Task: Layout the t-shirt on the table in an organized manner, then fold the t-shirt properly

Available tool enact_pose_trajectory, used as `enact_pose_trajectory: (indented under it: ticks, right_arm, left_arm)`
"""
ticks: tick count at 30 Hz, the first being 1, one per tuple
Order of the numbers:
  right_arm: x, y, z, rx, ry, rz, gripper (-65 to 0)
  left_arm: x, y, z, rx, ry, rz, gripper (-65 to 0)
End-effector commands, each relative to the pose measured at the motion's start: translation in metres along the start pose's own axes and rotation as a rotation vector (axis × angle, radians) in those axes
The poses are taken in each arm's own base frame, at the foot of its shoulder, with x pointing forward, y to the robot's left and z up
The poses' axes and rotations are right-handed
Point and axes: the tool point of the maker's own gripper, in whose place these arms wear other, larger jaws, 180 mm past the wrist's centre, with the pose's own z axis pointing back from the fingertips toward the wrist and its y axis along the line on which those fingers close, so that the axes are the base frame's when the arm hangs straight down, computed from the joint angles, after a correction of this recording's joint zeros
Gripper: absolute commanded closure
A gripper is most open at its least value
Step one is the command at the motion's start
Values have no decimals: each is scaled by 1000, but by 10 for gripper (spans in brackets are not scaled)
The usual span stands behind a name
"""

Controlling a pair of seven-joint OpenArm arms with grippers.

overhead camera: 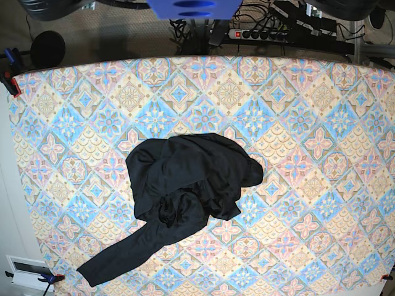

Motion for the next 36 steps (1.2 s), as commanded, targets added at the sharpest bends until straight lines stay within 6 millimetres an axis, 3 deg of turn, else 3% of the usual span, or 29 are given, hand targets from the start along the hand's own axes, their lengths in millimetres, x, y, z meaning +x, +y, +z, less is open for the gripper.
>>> enact_pose_trajectory:
  ticks: [1,7,11,13,16,22,29,34,36]
  right_arm:
    - [16,-3,9,-2,-52,11,0]
    - [83,18,35,45,-155,44,0]
    - [89,21,36,54,-152,51,0]
    - [106,30,31,73,-201,45,0]
    - [133,54,22,143,-264,72,0]
    - [191,120,15,337,-408,183,0]
    - [259,166,8,413,-466,253,-5]
    - [312,184,8,431,-569,279,-82]
    - [319,184,3,424,-572,278,-113]
  left_arm:
    - [17,5,7,-2,-51,-14,-5]
    - [99,20,32,37,-262,-14,-5]
    - [142,22,38,44,-328,-18,-22]
    - [161,18,35,39,-337,-19,-33]
    - [187,14,27,28,-354,-15,-42]
    - [240,5,11,19,-435,49,-43]
    - [310,-28,-5,-65,-459,48,-43]
    - [345,-50,-7,-118,-495,73,-68]
    - [356,-62,-10,-142,-497,80,-101]
